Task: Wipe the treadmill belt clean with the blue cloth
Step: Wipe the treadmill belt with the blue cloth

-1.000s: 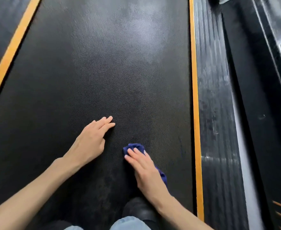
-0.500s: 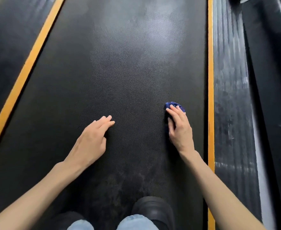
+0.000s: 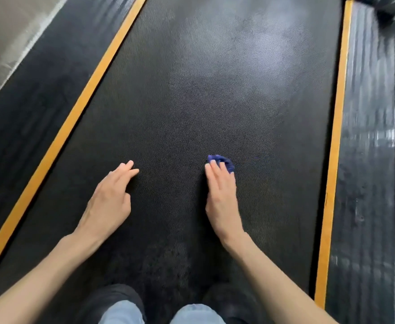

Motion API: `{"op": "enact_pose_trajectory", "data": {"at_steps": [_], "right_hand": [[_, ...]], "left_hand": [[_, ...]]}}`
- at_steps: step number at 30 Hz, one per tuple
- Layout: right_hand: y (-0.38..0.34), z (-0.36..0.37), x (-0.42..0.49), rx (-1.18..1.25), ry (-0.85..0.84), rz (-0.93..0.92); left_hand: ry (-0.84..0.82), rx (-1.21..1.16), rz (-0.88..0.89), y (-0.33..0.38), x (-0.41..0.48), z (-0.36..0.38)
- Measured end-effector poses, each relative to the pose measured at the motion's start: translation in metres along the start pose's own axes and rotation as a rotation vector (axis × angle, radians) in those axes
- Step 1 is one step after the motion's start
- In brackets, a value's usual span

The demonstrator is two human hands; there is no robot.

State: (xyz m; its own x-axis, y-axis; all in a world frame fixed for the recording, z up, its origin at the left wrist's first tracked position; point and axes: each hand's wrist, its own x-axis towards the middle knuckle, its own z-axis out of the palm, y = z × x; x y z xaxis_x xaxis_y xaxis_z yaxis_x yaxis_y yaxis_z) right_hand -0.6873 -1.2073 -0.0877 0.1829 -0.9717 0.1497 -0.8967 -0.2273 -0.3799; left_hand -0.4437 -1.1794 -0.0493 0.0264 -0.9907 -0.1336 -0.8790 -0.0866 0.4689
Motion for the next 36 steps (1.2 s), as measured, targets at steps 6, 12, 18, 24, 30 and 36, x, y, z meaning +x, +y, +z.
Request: {"op": "enact_pose_trajectory", "data": {"at_steps": [6,12,18,24,30,36], "right_hand": [[-0.109,0.044,-0.011,-0.045,-0.317,-0.674],[-0.013,0.017,0.070,-0.036,-0.057,-0.230],[-0.072,0.034,0.088,0.067,-0.033,-0.090],[-0.188,0.075,0.017,0.108,-0.433,-0.998],[-0.159,0.071,0.099,0.055,-0.337,-0.807],[-0.177,0.066,0.101,0.062,-0.272,-0.430]], "left_hand": [[0.045,0.002,-0.078,-0.020,0.006,-0.017],[0.042,0.004,-0.157,-0.029,-0.011,-0.036],[-0.011,-0.031,-0.267,-0.051,-0.049,-0.045],[0.074,0.009,-0.418,-0.065,-0.084,-0.052],[-0.018,-0.011,-0.540,-0.065,-0.139,-0.063],[-0.070,-0.095,-0.656,-0.051,-0.145,-0.045]]}}
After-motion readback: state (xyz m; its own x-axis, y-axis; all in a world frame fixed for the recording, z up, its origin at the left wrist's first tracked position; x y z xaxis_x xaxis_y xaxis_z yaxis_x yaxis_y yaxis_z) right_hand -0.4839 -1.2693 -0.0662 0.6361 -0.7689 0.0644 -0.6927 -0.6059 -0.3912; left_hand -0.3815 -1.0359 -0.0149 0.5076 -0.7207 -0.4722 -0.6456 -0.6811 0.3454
